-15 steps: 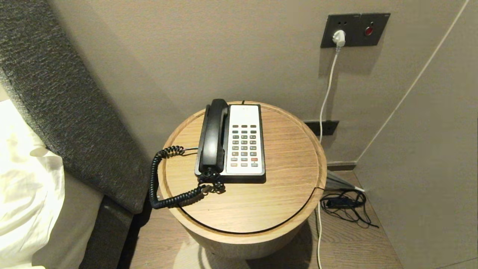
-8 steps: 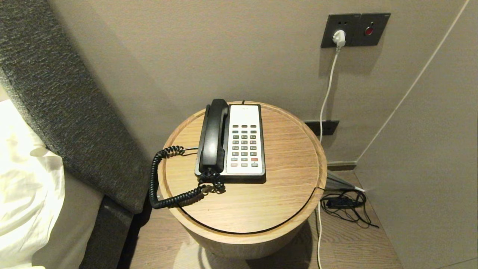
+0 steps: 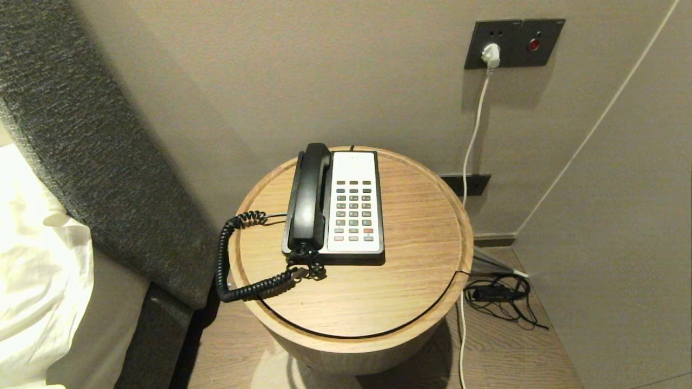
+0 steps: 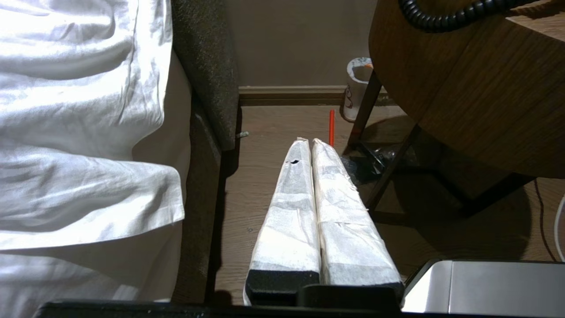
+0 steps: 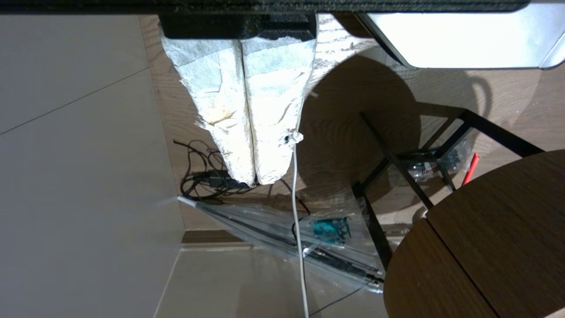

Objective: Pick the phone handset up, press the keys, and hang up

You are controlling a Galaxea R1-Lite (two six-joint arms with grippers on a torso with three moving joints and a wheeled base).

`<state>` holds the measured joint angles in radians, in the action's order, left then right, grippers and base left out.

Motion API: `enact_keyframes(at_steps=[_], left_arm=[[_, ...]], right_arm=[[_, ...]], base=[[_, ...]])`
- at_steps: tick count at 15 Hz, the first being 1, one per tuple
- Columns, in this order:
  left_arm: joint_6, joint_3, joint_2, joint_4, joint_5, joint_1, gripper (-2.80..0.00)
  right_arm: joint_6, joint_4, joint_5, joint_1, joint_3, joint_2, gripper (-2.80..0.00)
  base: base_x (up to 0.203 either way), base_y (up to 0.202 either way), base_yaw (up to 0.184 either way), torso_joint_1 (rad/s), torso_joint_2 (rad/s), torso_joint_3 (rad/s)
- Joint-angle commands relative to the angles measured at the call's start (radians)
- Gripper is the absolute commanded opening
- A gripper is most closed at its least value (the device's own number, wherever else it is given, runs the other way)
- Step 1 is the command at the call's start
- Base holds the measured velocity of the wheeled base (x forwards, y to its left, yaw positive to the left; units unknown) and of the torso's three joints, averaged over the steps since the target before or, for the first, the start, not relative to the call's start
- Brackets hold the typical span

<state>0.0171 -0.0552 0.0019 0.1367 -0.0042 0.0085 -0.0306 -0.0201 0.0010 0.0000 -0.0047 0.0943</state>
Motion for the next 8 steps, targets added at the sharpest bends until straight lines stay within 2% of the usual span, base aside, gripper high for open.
enact_keyframes(at_steps=[1, 4, 8], left_arm=[[0.0, 0.0, 0.01, -0.002, 0.006, 0.001, -2.8], [0.046, -0.001, 0.001, 0.005, -0.006, 0.001, -2.8], [0.049, -0.006, 0.0, 0.022, -0.019, 0.001, -2.8]], right_arm=[[-0.002, 0.001, 0.002, 0.0, -0.001, 0.005, -2.8], [0.003, 0.008, -0.001, 0.0, 0.002, 0.005, -2.8], [-0.017, 0.012, 0.005, 0.0, 0.004, 0.004, -2.8]], base=[[0.0, 0.0, 0.0, 0.0, 0.0, 0.0], [0.0, 0.0, 0.0, 0.0, 0.0, 0.0], [0.0, 0.0, 0.0, 0.0, 0.0, 0.0]])
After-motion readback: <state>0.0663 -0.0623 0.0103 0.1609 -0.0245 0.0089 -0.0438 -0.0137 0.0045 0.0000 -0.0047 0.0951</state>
